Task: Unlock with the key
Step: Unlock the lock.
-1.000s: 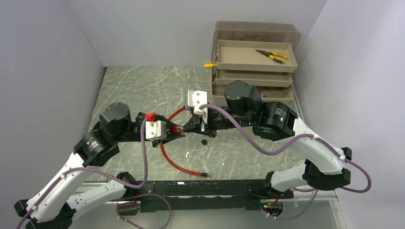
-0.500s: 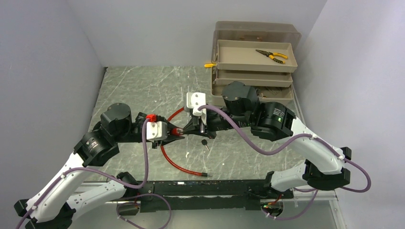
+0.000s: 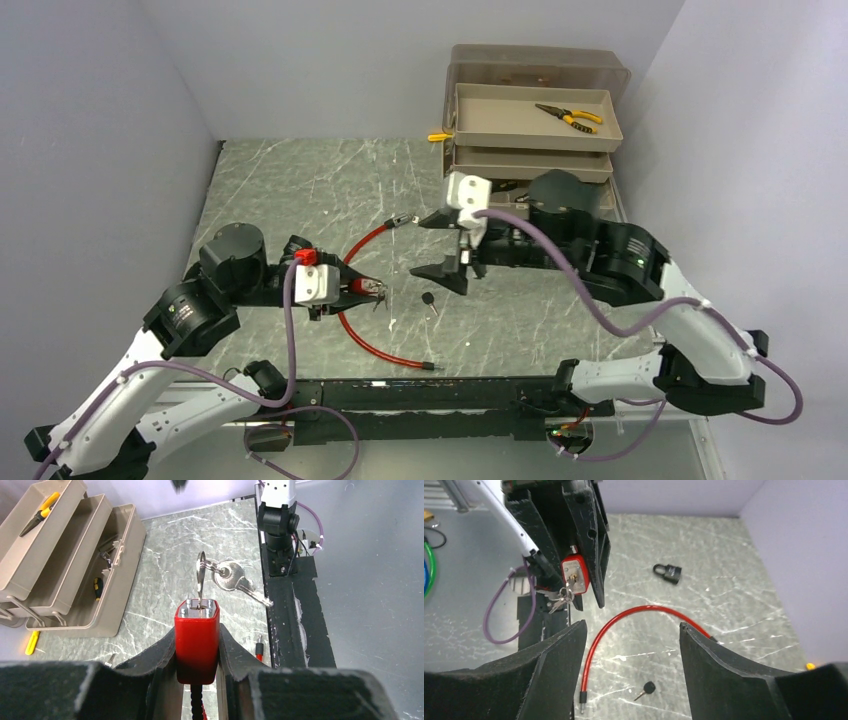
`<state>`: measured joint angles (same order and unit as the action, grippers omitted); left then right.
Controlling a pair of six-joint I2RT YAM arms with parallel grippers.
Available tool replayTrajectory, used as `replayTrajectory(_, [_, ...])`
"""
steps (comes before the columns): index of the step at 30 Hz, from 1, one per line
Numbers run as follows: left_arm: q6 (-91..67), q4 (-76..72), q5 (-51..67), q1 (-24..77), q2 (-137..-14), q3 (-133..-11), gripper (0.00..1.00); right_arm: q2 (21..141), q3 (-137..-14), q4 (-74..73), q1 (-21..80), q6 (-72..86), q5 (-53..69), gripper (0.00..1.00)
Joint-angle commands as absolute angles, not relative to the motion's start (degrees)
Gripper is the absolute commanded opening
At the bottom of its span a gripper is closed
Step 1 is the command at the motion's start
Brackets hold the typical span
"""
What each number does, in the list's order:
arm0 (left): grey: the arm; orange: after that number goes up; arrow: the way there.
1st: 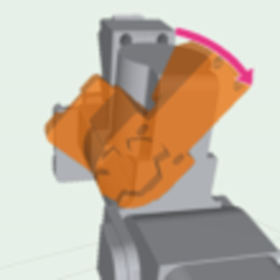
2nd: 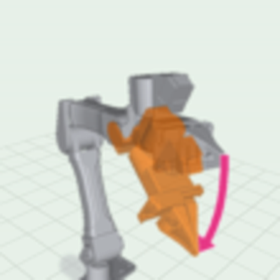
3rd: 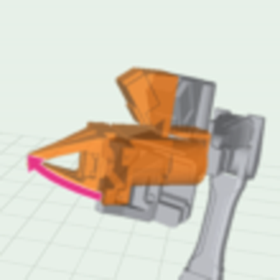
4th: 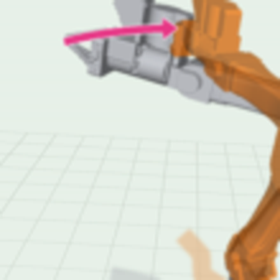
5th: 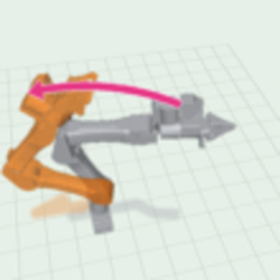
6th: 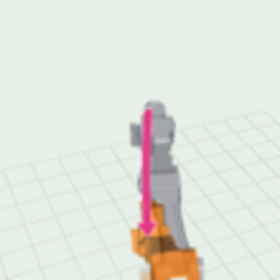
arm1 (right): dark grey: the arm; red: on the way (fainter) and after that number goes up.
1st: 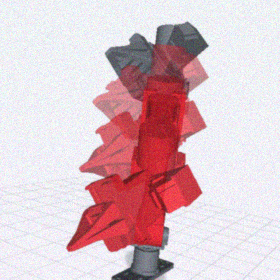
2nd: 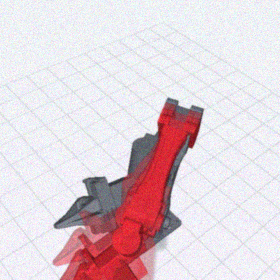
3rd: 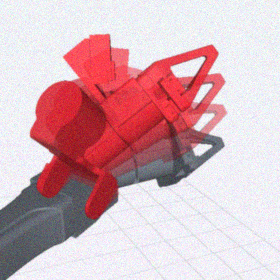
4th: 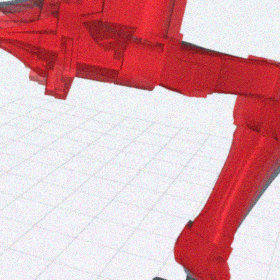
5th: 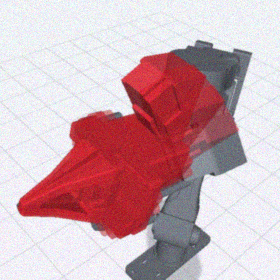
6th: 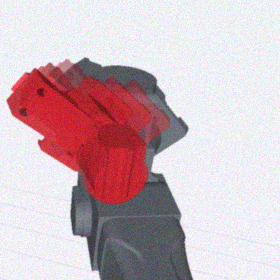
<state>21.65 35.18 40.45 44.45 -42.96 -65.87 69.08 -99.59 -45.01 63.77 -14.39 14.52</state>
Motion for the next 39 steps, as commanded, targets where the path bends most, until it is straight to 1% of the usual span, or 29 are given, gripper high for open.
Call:
replayTrajectory(1, [19.84, 34.64, 41.45, 44.65, -43.28, -67.81, 0.0, 64.91, -99.51, -39.73, 63.63, -14.55, 10.35, 0.7])
replayTrajectory(4, [18.62, 40.37, 39.96, 45.04, -45.97, -69.89, 0.0, 62.99, -96.83, -37.56, 63.62, -14.18, 8.16, 0.7])
replayTrajectory(6, [18.69, 50.25, 38.52, 45.08, -51.85, -75.41, 0.0, 61.85, -93.48, -35.87, 63.63, -13.6, 5.52, 0.69])
replayTrajectory(9, [22.97, 63.07, 37.27, 45.08, -62.08, -82.71, 0.0, 60.13, -87.04, -34.11, 63.63, -11.96, 0.67, 0.65])
replayTrajectory(11, [23.15, 65.57, 37.25, 45.09, -65.06, -85.13, 0.0, 58.15, -82.33, -31.86, 63.63, -10.86, -1.97, 0.6])
replayTrajectory(15, [20.97, 64.31, 37.89, 45.04, -65.67, -85.64, 0.0, 55.48, -78.15, -30.43, 63.65, -7.71, -4.32, 0.55])
replayTrajectory(18, [20.53, 67.26, 36.94, 45.04, -68.33, -89.0, 0.0, 55.38, -77.31, -31.09, 63.68, -5.44, -9.15, 0.43])
replayTrajectory(21, [20.33, 69.47, 37.56, 45.06, -70.59, -92.03, 0.0, 54.92, -75.07, -29.68, 63.66, -4.88, -12.82, 0.36])
replayTrajectory(23, [19.57, 68.26, 38.0, 45.01, -70.01, -92.03, 0.0, 54.03, -73.27, -27.5, 63.72, -5.17, -15.34, 0.25])
replayTrajectory(25, [18.86, 67.15, 38.17, 45.01, -69.39, -91.43, 0.0, 53.57, -72.15, -25.29, 63.73, -4.66, -18.63, 0.1])
replayTrajectory(27, [18.5, 66.83, 38.43, 44.91, -69.07, -90.53, 0.0, 53.77, -70.84, -22.96, 63.73, -4.07, -20.73, 0.01])
replayTrajectory(28, [17.96, 66.59, 38.79, 44.91, -68.94, -89.99, 0.0, 53.93, -70.24, -21.88, 63.79, -4.02, -21.38, 0.0])
replayTrajectory(33, [13.43, 63.58, 43.5, 42.41, -67.97, -87.21, 0.0, 55.42, -65.89, -15.1, 66.58, -3.97, -24.41, 0.0])
replayTrajectory(35, [11.38, 62.13, 46.23, 40.64, -67.11, -85.47, 0.0, 56.35, -64.91, -12.66, 69.29, -5.1, -27.29, 0.0])
replayTrajectory(39, [10.2, 60.52, 46.75, 39.33, -65.77, -83.53, 0.0, 58.49, -63.28, -6.42, 75.98, -9.59, -35.88, 0.0])
